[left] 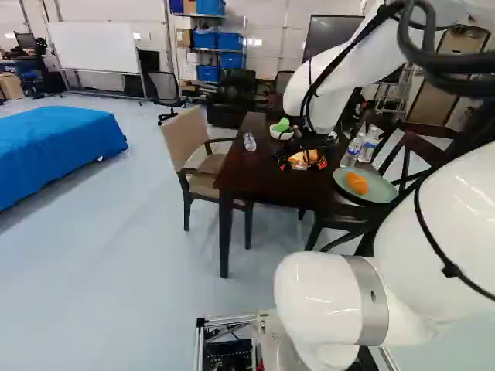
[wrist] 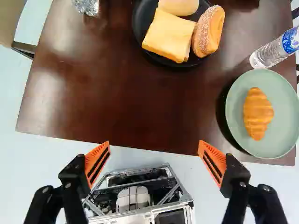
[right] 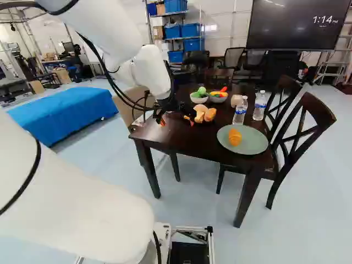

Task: Move the croissant to the empty plate

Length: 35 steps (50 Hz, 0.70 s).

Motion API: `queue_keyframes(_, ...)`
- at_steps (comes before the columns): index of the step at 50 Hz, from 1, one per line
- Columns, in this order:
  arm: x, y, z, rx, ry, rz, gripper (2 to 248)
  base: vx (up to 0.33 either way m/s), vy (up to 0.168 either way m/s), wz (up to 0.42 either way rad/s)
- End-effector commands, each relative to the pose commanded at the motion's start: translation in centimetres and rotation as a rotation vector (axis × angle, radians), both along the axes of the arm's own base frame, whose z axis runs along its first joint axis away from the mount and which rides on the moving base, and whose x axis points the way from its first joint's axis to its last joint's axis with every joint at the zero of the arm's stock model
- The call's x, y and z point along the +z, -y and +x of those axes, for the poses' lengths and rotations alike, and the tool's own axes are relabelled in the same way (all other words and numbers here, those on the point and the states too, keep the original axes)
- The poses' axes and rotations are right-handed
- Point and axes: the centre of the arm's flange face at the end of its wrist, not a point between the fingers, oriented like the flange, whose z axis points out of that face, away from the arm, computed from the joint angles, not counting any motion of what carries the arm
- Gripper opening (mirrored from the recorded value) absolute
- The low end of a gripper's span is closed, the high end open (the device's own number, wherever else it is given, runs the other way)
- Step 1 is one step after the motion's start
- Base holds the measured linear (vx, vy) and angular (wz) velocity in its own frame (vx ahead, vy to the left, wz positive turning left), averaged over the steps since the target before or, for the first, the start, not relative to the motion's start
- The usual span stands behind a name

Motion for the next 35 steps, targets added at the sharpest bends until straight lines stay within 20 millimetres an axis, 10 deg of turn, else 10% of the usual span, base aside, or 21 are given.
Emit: queue_keyframes(35, -2.6, -1.2, -0.3, 0.031, 0.105, 0.005, 247, 0.0, 0.0, 0.0)
